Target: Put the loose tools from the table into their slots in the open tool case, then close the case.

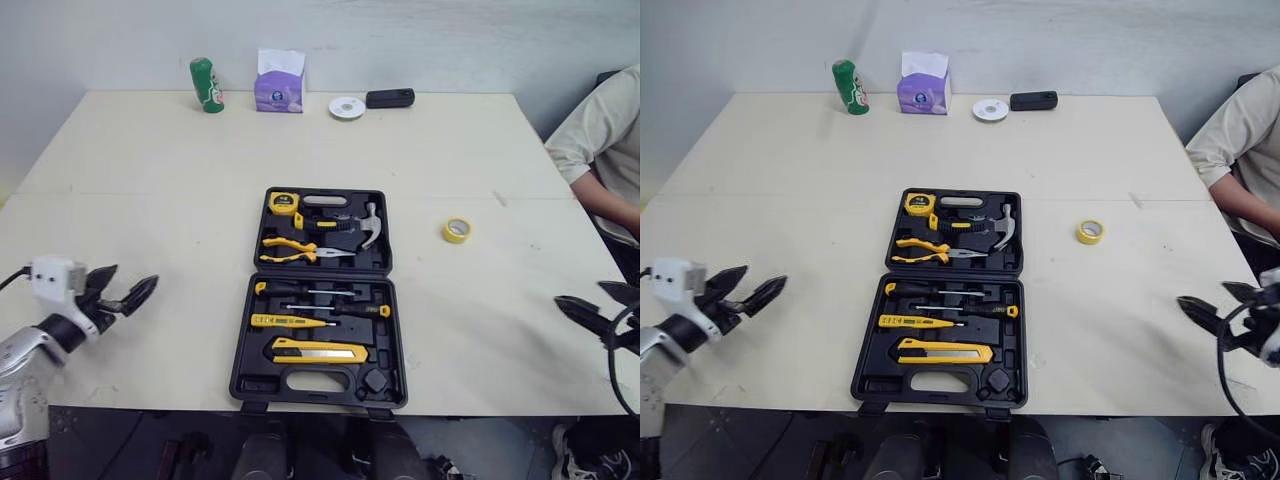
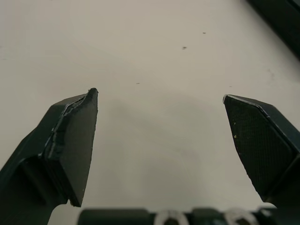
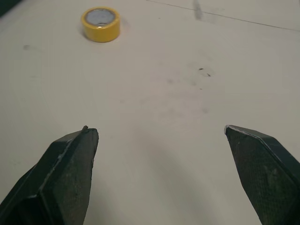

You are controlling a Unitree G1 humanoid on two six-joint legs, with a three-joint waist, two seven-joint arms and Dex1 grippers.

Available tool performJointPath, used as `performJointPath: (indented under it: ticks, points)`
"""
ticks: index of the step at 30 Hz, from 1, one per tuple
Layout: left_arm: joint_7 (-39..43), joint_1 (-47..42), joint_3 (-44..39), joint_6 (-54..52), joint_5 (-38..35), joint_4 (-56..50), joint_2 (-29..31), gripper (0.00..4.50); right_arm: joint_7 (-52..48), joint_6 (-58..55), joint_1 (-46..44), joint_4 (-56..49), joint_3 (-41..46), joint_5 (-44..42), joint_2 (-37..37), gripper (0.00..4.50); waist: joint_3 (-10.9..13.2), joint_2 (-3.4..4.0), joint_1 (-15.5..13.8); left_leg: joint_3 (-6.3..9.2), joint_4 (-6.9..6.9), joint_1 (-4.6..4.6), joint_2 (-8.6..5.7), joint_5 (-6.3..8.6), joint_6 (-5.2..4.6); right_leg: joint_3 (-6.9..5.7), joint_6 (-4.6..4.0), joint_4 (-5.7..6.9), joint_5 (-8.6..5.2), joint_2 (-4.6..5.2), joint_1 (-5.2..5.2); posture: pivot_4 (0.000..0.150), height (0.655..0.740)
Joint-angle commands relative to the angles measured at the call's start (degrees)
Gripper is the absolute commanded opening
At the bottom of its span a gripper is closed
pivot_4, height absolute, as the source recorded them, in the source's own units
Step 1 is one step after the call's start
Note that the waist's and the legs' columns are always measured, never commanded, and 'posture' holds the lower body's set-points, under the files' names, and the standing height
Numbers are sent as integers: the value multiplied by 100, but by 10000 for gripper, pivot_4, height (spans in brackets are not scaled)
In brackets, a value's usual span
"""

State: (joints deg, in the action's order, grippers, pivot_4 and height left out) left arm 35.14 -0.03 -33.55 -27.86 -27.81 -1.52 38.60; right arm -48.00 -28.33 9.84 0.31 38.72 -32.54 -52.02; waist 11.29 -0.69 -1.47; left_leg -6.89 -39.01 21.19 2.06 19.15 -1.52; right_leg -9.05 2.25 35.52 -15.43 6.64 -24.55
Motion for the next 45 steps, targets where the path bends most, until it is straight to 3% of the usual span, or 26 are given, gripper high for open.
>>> performJointPath:
  ticks: [1, 5, 9, 14, 18, 23, 28, 33, 41, 44, 45]
  points:
    - [275, -54, -21, 99, -99, -111, 219, 44880, -147, 147, -171, 44, 197, 70, -256, 45000, 1, 2, 3, 0, 0, 0, 0, 1, 1, 0, 0, 0, 0, 0, -1, 1500, 7252]
    - [544, -444, 356, -242, -375, -456, 337, 44880, -361, -22, -590, 25, -63, -7, -517, 45000, 5, 8, 4, -1, 0, 0, 1, 1, 2, 2, 0, 2, 0, 1, -1, 1500, 7252]
    - [959, -1000, 1073, -576, -606, -1017, 511, 44880, -843, -246, -1283, -91, -904, 10, -934, 45000, 5, 8, 14, -2, 0, 0, 3, -2, 7, 1, -1, 3, 0, 0, -1, 1500, 7252]
    - [1942, -2213, 2105, -848, -962, -1511, 872, 44880, -2251, -50, -3753, 885, -2995, 720, -1493, 45000, 28, 35, 90, -21, -5, 2, -1, -27, 43, 7, -2, 10, 4, -2, -10, 1500, 7252]
    - [2089, -3156, 2570, -966, -1089, -1403, 632, 44880, -3282, 425, -5429, 1969, -4375, 1677, -1258, 45000, 28, 35, 134, -16, 14, 7, 3, -35, 59, -1, -9, 1, 3, -13, -16, 1500, 7252]
    - [2153, -3745, 3066, -919, -1031, -1386, 163, 44880, -3432, 1240, -6991, 3805, -5548, 3020, -380, 45000, 31, 30, 183, -30, -2, 16, -2, -54, 53, 2, 2, 11, 8, -16, -16, 1500, 7252]
    - [2208, -3878, 3370, -677, -764, -1310, -51, 44880, -2906, 1862, -7813, 5216, -5893, 3771, 416, 45000, 32, 30, 176, -28, -8, 14, -5, -61, 55, 5, 1, 12, 8, -13, -19, 1500, 7252]
    - [2158, -3989, 3418, -494, -629, -1194, -216, 44880, -2680, 2626, -8053, 5979, -6167, 4430, 726, 45000, 32, 30, 178, -25, -8, 14, -4, -65, 57, 5, -2, 39, 7, -13, -21, 1500, 7252]
    - [2018, -3929, 3404, -477, -578, -1249, -383, 44880, -2484, 2892, -8205, 6540, -6059, 4664, 1121, 45000, 32, 31, 183, -21, -9, 15, -5, -66, 55, 3, -1, 43, 7, -11, -19, 1500, 7252]
    - [2013, -3926, 3457, -419, -505, -1171, -420, 45000, -2296, 3079, -8162, 6723, -6209, 4922, 1238, 36186, 32, 31, 222, -22, -9, 12, -5, -67, 56, 4, -1, 44, 7, -11, -17, 1500, 7252]
    - [2012, -3935, 3471, -412, -489, -1160, -429, 45000, -2215, 3114, -8172, 6778, -6215, 4979, 1263, 30815, 32, 31, 225, -21, -9, 12, -5, -68, 57, 4, -2, 45, 7, -11, -17, 1500, 7252]
